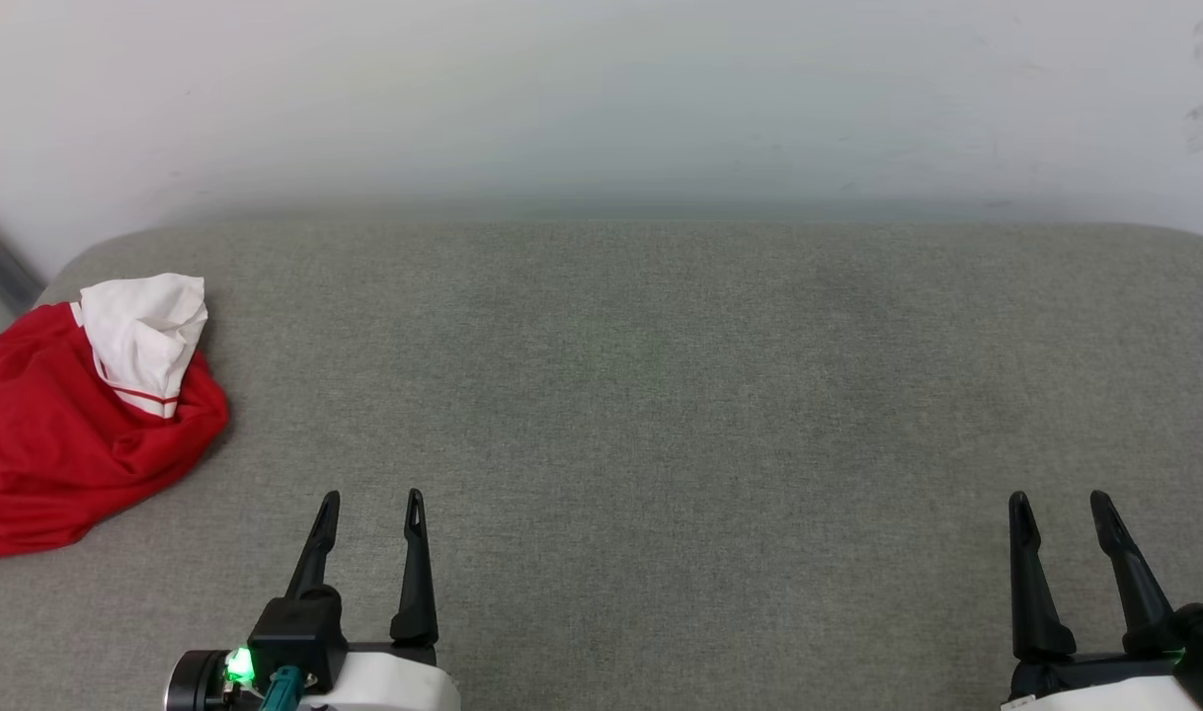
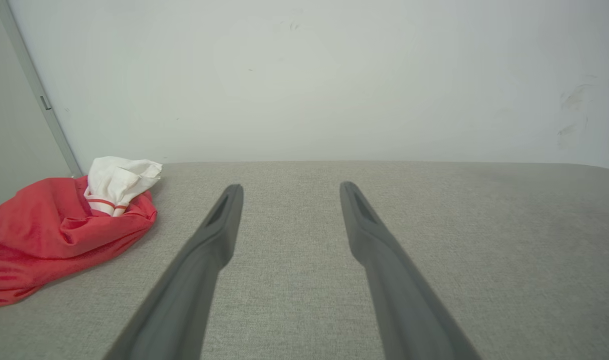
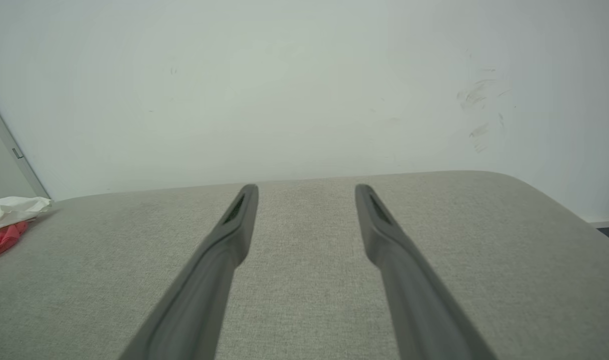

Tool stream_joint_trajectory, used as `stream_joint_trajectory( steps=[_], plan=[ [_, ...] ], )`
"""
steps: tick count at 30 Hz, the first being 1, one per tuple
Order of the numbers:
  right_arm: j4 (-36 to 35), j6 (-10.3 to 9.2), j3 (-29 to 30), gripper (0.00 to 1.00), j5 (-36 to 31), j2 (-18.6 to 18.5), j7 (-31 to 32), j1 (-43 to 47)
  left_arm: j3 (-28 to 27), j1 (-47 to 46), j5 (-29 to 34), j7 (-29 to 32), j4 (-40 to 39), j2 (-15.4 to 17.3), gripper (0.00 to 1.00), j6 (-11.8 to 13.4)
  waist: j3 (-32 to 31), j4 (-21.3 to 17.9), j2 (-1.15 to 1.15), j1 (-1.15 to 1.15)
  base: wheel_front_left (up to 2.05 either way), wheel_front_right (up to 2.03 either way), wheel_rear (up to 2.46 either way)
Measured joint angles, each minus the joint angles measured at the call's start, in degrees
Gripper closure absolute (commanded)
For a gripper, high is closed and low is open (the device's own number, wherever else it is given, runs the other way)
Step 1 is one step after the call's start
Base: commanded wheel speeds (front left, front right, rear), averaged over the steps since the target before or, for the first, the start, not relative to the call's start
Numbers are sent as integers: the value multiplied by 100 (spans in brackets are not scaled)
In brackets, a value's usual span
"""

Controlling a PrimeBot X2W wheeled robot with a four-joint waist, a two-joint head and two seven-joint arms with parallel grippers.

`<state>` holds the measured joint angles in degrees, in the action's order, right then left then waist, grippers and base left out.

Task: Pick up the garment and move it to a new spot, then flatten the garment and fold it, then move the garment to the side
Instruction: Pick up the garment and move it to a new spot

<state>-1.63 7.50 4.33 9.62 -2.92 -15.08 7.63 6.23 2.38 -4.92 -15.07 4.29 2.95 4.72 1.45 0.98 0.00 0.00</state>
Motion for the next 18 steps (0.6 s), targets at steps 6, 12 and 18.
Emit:
stream_joint_trajectory(
  steps=[6, 12, 18],
  plan=[
    [2, 1, -2, 0, -1, 0, 0, 2, 15, -7, -31, 0, 11, -1, 0, 34, 22, 57, 0, 0, 0, 0, 0],
    [-4, 1, -32, 0, -3, 0, 0, 3, -1, -38, -33, 0, 14, -2, 0, 66, 56, 223, 0, 0, 0, 0, 0],
    [-31, 1, -45, 0, -56, 0, -1, -10, -37, -116, -44, 0, -3, -2, 0, 105, 128, 511, 0, 0, 0, 0, 0]
  ],
)
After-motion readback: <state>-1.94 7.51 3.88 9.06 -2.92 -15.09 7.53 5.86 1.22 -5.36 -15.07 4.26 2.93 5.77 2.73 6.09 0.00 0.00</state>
